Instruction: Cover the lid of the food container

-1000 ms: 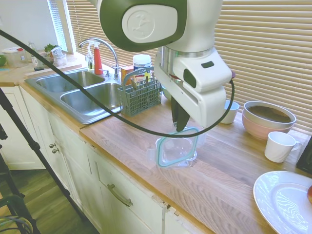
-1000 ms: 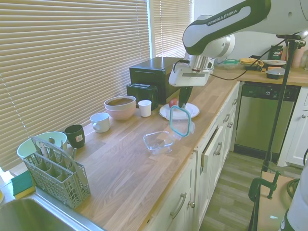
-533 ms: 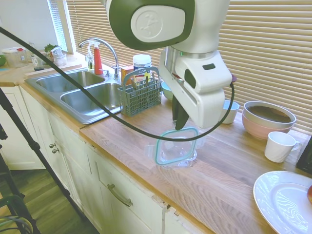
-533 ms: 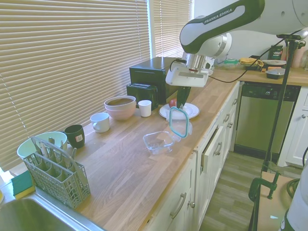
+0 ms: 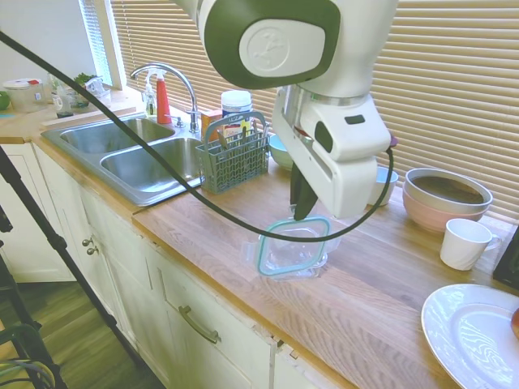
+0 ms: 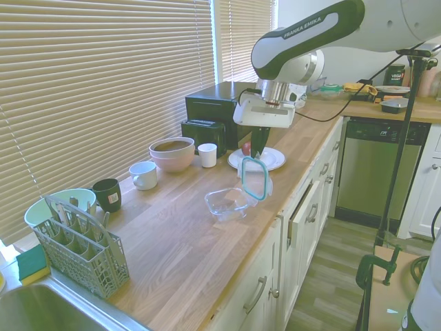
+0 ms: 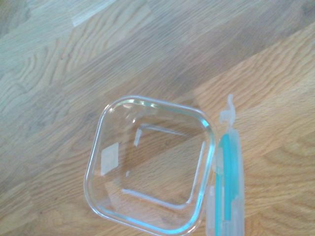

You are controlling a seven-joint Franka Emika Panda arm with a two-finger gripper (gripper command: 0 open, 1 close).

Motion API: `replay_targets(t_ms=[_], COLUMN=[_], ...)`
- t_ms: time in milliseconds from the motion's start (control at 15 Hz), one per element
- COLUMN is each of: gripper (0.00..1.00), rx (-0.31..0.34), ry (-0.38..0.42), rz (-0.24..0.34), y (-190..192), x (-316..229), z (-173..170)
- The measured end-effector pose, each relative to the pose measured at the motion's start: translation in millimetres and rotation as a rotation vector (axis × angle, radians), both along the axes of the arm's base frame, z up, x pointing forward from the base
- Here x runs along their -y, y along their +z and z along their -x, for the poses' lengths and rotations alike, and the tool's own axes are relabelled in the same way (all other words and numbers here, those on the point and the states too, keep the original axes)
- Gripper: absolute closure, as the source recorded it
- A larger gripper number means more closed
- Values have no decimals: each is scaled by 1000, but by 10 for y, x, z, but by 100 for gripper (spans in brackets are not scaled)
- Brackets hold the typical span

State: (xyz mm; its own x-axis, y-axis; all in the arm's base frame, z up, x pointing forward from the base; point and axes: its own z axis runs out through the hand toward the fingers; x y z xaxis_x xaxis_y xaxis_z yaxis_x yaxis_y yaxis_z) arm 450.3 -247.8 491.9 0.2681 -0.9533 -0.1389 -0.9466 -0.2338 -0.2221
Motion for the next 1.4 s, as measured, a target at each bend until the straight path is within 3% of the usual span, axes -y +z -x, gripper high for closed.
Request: replay_targets(t_ms=[533, 1400], gripper=[100, 100], rx=[-2, -71], ry=[-11, 37], rz=[16, 29], y=[65, -5], x=[89, -816], z=[-238, -917])
